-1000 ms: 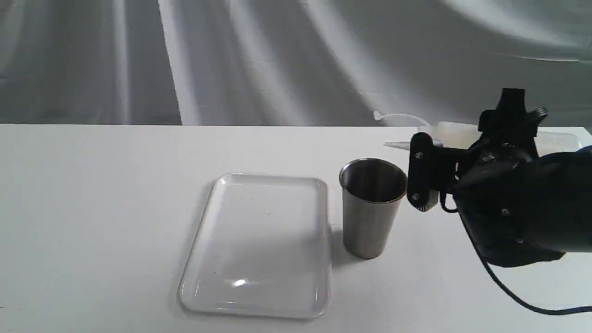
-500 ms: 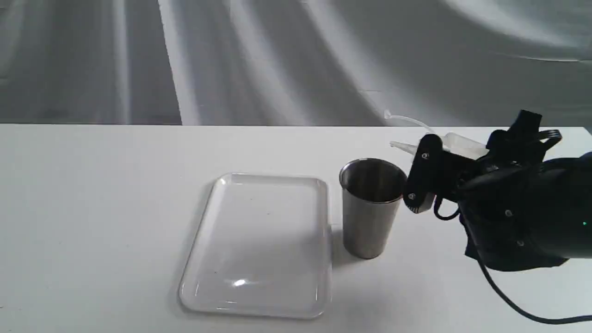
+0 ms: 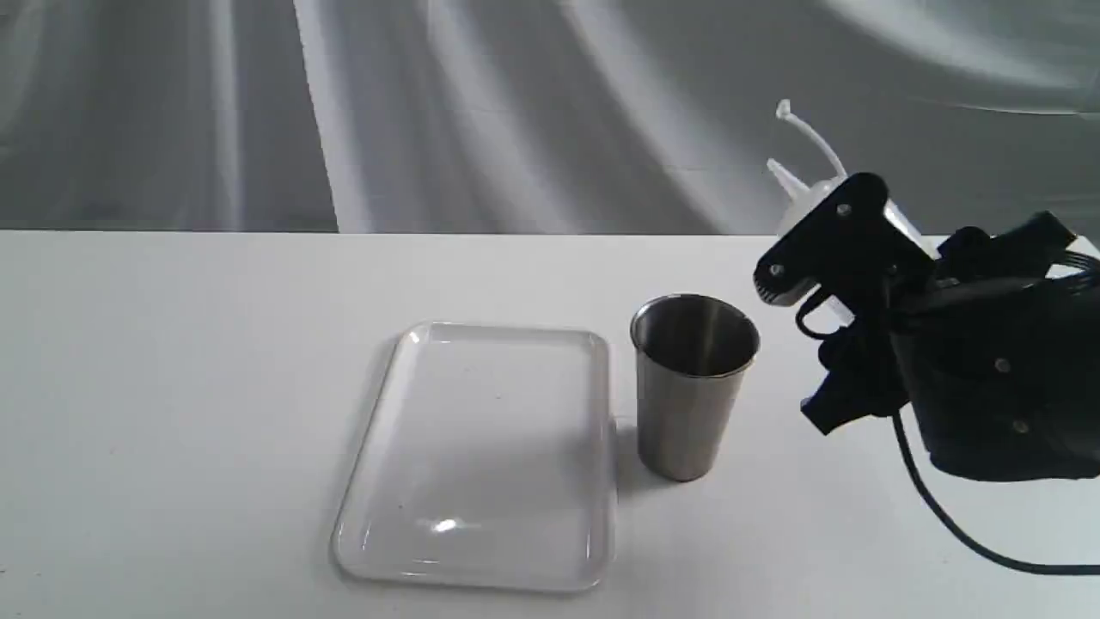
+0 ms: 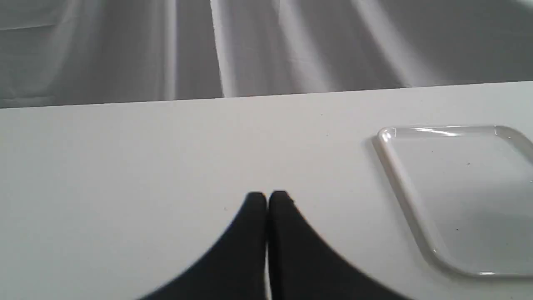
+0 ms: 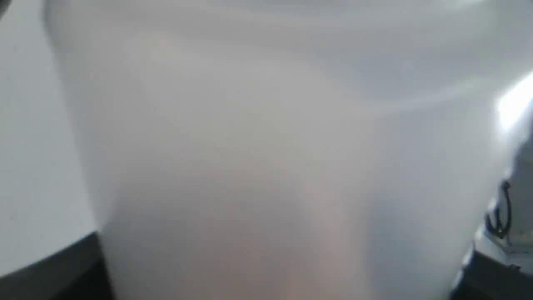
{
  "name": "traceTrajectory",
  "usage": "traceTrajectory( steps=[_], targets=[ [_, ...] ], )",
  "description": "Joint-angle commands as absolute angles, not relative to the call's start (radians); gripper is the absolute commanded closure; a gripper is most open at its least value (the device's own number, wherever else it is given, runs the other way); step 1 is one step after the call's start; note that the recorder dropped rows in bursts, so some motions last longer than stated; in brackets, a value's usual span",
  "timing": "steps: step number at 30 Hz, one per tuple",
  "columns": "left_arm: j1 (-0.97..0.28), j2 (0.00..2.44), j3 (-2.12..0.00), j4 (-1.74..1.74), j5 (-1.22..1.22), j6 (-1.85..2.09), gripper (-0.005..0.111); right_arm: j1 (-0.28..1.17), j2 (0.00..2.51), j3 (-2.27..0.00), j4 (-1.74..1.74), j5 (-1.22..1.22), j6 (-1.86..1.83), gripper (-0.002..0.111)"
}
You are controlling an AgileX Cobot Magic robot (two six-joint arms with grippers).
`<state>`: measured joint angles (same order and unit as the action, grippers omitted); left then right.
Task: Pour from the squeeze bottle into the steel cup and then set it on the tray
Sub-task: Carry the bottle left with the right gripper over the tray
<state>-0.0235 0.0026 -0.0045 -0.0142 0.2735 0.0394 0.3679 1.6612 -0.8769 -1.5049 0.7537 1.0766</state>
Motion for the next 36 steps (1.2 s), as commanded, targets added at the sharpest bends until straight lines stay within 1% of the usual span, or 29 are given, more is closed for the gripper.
traceTrajectory(
  steps=[1,10,13,18,28,32,36],
  targets=[
    [-0.022,0.000,0.000,-0.015,0.266,0.037,0.107,0.360,1.595,-0.875,-1.518,0.743,1.128,0.108],
    [-0.022,0.000,0.000,-0.015,0.266,0.034,0.107,0.360,1.431,-0.875,-1.518,0.702,1.329,0.108],
    [-0.022,0.000,0.000,-0.015,0.266,0.034,0.107,0.370,1.369,-0.875,-1.518,0.636,1.373,0.108],
    [-0.022,0.000,0.000,-0.015,0.266,0.037,0.107,0.419,1.290,-0.875,-1.518,0.537,1.377,0.108],
    [-0.022,0.000,0.000,-0.015,0.266,0.037,0.107,0.597,1.253,-0.875,-1.493,0.510,1.422,0.108],
    [-0.022,0.000,0.000,-0.015,0.266,0.034,0.107,0.640,1.253,-0.875,-1.495,0.415,1.422,0.108],
    [-0.022,0.000,0.000,-0.015,0.266,0.034,0.107,0.649,1.253,-0.875,-1.483,0.333,1.430,0.108]
  ],
)
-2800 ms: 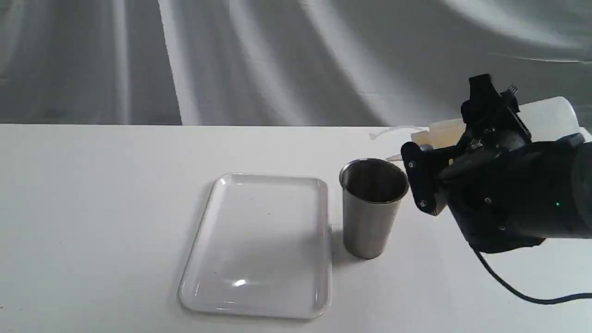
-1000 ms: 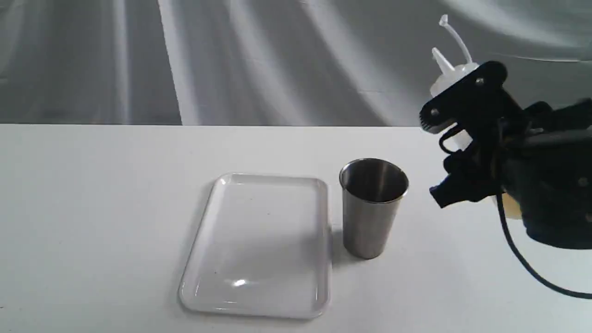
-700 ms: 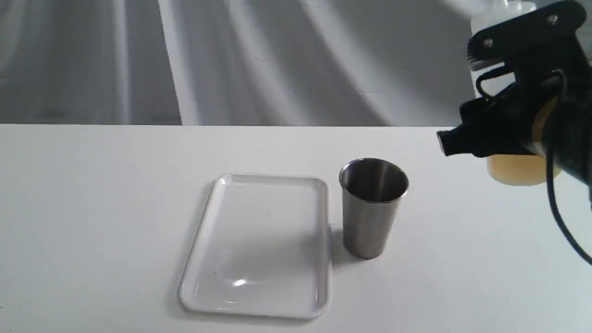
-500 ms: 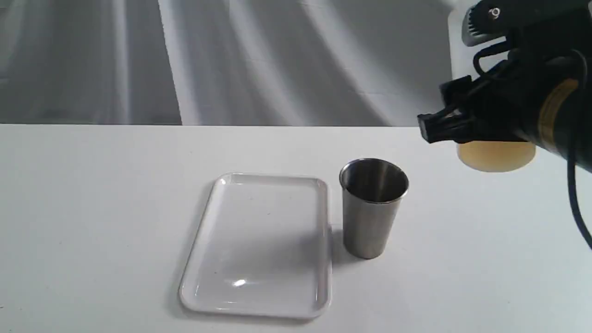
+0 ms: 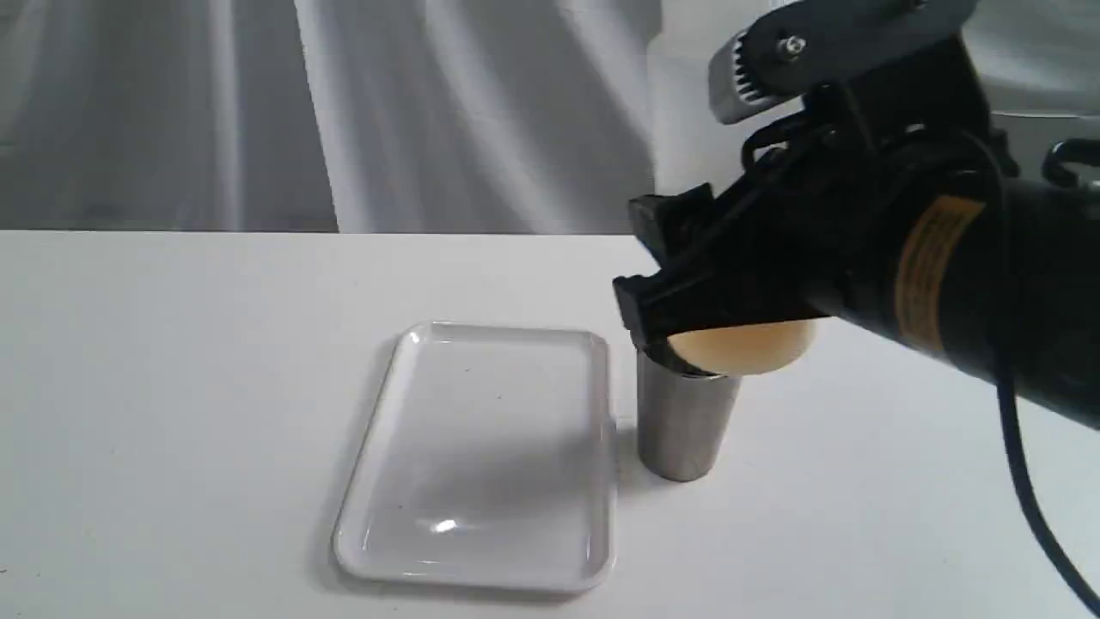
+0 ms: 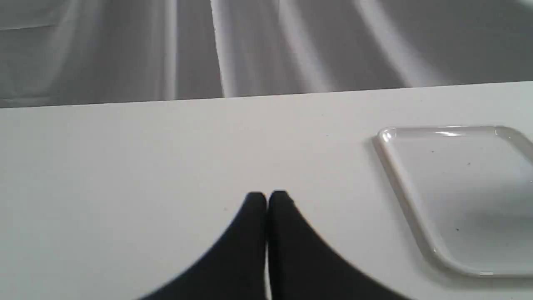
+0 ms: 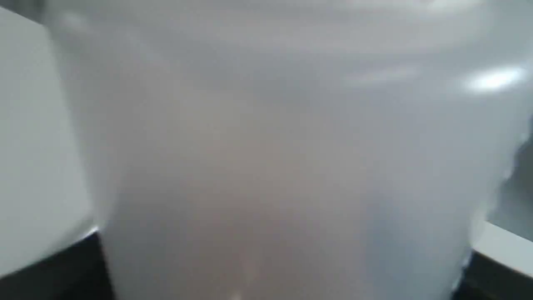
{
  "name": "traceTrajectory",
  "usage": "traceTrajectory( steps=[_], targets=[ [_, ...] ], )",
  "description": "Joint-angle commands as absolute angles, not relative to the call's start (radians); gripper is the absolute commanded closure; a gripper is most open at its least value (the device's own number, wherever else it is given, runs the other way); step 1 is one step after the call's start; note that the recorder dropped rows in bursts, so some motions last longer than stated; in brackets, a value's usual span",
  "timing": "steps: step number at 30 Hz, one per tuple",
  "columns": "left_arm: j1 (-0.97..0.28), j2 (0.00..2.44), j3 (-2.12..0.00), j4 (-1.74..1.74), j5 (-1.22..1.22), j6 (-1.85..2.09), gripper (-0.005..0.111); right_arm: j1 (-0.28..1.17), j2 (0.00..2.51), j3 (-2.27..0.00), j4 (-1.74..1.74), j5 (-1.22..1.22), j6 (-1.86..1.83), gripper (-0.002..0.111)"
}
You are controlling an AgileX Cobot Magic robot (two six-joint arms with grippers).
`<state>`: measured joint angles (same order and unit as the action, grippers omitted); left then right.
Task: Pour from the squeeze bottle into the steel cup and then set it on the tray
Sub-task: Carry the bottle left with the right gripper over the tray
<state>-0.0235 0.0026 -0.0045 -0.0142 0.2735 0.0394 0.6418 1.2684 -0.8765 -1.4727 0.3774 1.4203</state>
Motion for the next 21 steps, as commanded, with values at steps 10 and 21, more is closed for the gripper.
traceTrajectory(
  steps=[10,21],
  targets=[
    [-0.022,0.000,0.000,-0.015,0.266,0.037,0.107,0.649,1.253,-0.887,-1.394,0.100,1.380,0.108],
    [-0.022,0.000,0.000,-0.015,0.266,0.035,0.107,0.625,1.256,-0.887,-0.730,-0.219,0.688,0.108]
  ],
)
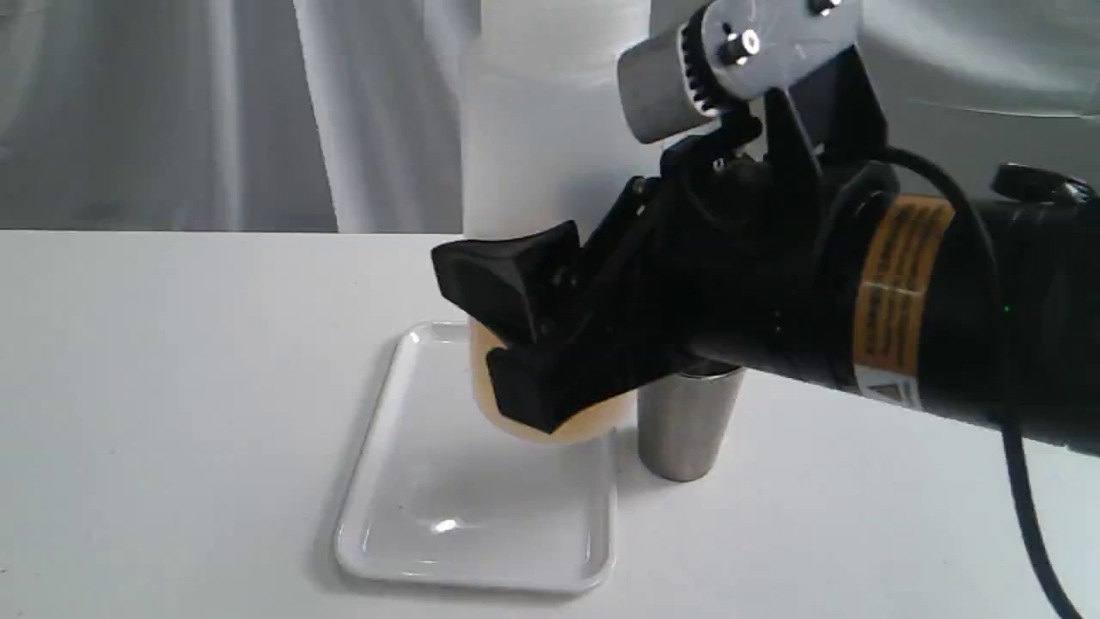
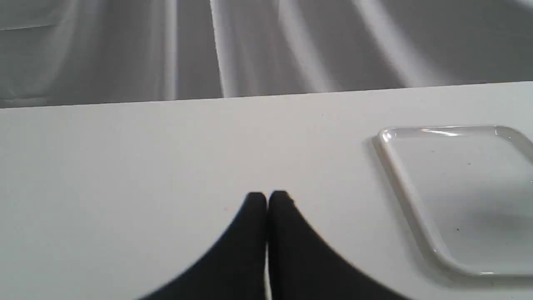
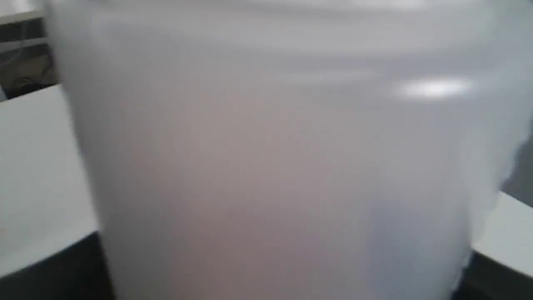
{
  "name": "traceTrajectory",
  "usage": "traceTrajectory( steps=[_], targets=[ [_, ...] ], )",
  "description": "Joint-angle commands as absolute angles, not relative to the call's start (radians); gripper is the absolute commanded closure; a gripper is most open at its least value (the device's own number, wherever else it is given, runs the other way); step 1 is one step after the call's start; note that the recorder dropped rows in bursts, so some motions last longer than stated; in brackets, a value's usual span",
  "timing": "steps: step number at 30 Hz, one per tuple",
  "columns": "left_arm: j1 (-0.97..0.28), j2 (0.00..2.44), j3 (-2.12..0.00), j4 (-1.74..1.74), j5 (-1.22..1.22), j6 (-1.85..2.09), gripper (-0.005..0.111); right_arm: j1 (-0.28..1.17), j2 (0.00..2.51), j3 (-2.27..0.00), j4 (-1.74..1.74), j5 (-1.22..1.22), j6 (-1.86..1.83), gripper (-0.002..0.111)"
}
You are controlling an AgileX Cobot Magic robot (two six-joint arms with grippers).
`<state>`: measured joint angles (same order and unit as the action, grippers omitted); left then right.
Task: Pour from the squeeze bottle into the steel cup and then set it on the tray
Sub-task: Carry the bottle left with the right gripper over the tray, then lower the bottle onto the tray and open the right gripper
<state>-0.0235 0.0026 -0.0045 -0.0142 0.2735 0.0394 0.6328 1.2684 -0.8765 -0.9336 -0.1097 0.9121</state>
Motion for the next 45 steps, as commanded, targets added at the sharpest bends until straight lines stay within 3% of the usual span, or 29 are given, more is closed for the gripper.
traceTrajectory(
  steps=[1,9,27,45],
  targets=[
    [-0.022,0.000,0.000,-0.015,0.266,0.035,0.107,0.625,1.261,-0.887,-0.661,-0.260,0.609,0.108],
    [-0.022,0.000,0.000,-0.015,0.266,0.037,0.107,0.627,1.381,-0.857,-0.278,-0.608,0.201,0.108],
    [-0.022,0.000,0.000,-0.015,0.266,0.034,0.107,0.671,1.805,-0.857,0.119,-0.867,-0.344,0.108],
    [-0.022,0.000,0.000,-0.015,0.266,0.034,0.107,0.659,2.086,-1.052,0.276,-0.910,-0.301,0.108]
  ],
)
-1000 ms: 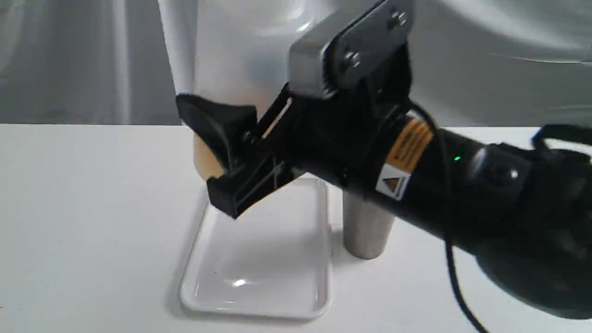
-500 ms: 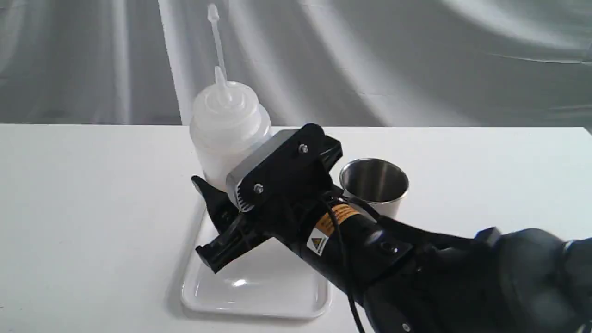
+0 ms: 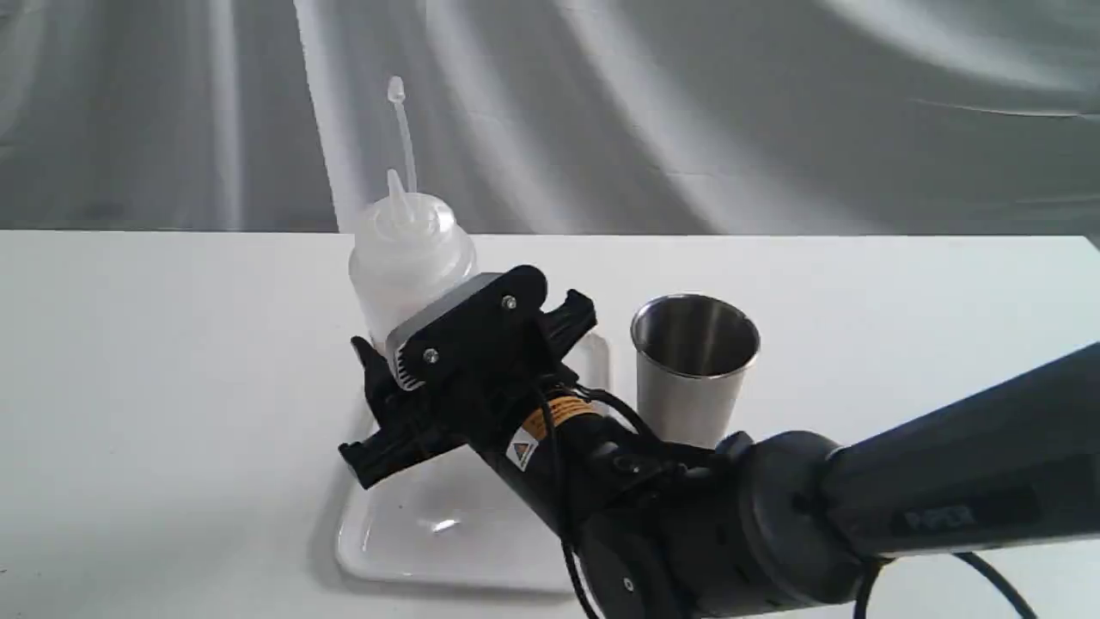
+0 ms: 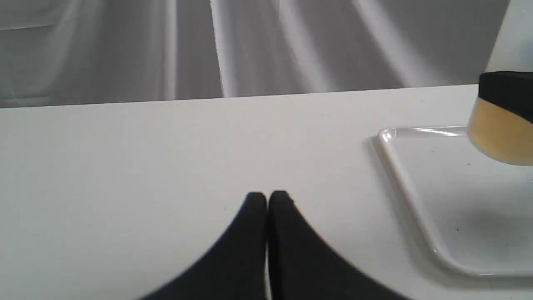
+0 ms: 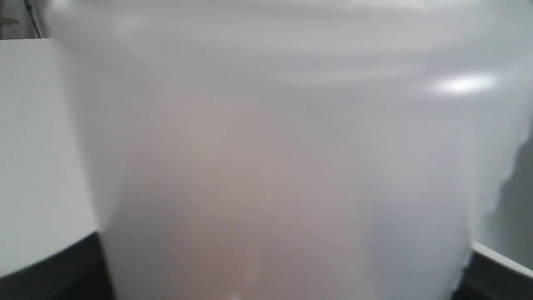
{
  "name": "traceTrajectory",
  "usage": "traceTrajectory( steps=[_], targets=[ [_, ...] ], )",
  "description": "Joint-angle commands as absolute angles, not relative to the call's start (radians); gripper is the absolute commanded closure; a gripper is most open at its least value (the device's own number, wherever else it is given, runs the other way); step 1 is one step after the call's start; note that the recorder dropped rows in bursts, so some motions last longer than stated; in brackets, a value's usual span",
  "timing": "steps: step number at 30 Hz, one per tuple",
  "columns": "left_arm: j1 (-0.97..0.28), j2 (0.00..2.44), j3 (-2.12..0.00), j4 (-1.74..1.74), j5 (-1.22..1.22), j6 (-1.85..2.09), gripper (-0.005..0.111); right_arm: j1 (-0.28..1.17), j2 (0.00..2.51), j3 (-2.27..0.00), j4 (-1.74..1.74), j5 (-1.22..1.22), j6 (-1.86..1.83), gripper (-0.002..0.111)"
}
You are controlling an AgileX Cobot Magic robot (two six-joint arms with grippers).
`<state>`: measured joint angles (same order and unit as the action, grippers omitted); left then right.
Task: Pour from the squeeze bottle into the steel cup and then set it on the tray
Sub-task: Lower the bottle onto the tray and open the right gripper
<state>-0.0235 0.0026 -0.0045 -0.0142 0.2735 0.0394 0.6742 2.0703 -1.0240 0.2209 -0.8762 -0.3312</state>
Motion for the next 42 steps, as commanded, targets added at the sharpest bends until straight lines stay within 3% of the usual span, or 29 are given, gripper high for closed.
traceTrajectory(
  steps=[1,42],
  targets=[
    [-0.022,0.000,0.000,-0.015,0.266,0.034,0.107,0.655,2.096,-1.057,0.288,-0.912,-0.292,0.108],
    [-0.022,0.000,0.000,-0.015,0.266,0.037,0.107,0.637,2.266,-1.142,0.306,-0.914,-0.276,0.108]
  ],
)
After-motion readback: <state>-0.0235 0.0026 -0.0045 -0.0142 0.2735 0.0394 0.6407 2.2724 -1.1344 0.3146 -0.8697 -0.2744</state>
